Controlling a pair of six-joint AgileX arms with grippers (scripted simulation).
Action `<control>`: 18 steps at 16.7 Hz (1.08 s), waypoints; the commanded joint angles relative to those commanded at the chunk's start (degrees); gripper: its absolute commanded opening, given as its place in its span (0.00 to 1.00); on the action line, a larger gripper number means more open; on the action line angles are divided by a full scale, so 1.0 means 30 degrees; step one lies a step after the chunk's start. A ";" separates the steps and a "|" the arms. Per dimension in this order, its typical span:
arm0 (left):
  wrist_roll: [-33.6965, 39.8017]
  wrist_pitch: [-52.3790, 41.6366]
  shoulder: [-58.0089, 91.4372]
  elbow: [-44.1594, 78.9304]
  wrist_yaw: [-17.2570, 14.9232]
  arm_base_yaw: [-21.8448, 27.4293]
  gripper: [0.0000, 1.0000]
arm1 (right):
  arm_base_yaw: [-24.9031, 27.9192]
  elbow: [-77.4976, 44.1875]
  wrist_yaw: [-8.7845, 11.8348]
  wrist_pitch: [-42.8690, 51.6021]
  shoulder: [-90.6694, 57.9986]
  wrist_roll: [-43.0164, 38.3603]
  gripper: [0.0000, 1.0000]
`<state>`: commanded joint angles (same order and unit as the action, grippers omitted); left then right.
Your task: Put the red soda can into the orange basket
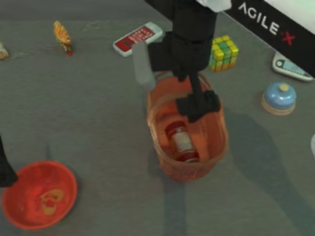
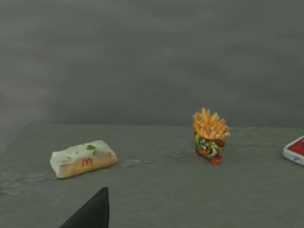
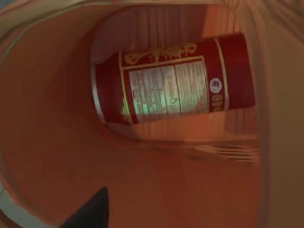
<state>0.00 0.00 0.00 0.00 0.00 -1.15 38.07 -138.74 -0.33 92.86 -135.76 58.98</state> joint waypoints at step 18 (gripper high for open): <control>0.0000 0.0000 0.0000 0.0000 0.0000 0.0000 1.00 | 0.0031 0.2136 0.0007 -0.1574 0.0553 -0.0037 0.25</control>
<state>0.00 0.00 0.00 0.00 0.00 -1.15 38.17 -132.33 -0.30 88.13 -134.10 58.87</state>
